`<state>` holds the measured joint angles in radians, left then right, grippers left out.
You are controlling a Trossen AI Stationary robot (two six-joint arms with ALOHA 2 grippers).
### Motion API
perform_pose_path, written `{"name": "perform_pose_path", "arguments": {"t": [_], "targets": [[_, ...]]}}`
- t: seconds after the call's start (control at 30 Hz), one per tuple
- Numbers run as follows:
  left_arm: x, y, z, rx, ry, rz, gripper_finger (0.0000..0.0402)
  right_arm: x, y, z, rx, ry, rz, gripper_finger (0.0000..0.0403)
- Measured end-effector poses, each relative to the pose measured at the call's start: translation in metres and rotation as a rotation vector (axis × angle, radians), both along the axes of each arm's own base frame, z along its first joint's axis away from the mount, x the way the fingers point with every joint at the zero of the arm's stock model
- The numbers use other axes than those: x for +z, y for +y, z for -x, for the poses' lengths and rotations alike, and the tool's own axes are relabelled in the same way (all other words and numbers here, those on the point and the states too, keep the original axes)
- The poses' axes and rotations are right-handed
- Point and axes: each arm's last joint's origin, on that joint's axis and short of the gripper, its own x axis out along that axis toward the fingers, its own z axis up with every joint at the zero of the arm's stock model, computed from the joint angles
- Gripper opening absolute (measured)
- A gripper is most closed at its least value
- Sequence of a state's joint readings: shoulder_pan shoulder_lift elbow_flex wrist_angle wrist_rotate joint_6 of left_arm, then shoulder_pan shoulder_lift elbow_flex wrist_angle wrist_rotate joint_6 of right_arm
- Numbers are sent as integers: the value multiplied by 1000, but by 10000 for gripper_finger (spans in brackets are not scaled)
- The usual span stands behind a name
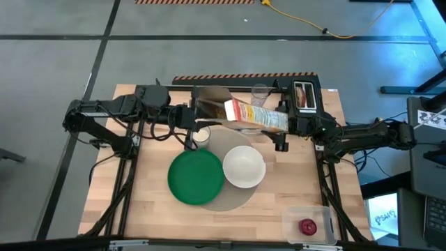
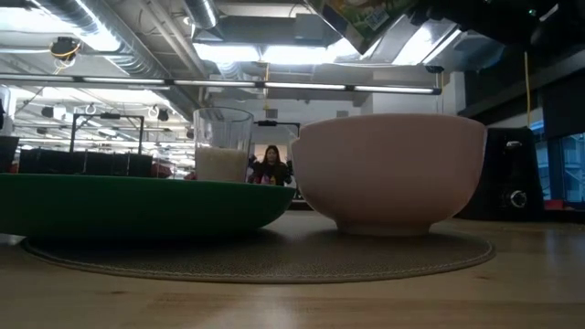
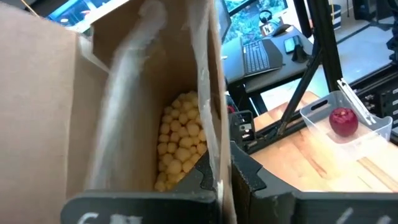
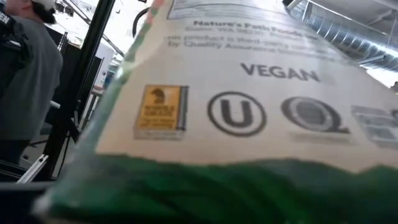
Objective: Arrange a breakfast setting
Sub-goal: Pour the cereals from cereal box into the white bowl
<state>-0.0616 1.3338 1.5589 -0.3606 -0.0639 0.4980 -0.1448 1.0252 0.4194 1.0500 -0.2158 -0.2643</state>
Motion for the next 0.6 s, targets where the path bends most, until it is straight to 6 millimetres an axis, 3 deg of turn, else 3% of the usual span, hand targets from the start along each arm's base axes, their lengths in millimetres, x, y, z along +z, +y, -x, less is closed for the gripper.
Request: {"name": "perform_pose_path", "arguments": {"t": [0.1, 0.37, 0.6], "targets": [[0, 0, 0, 4, 2, 22, 0, 0, 0, 0, 0, 3, 8, 240], [-6, 2, 3, 89, 66, 100, 0, 3, 1, 8, 9, 41, 9, 252], [-7, 4, 15, 171, 116, 199, 38, 13, 6, 38, -9, 103, 10, 239]]}}
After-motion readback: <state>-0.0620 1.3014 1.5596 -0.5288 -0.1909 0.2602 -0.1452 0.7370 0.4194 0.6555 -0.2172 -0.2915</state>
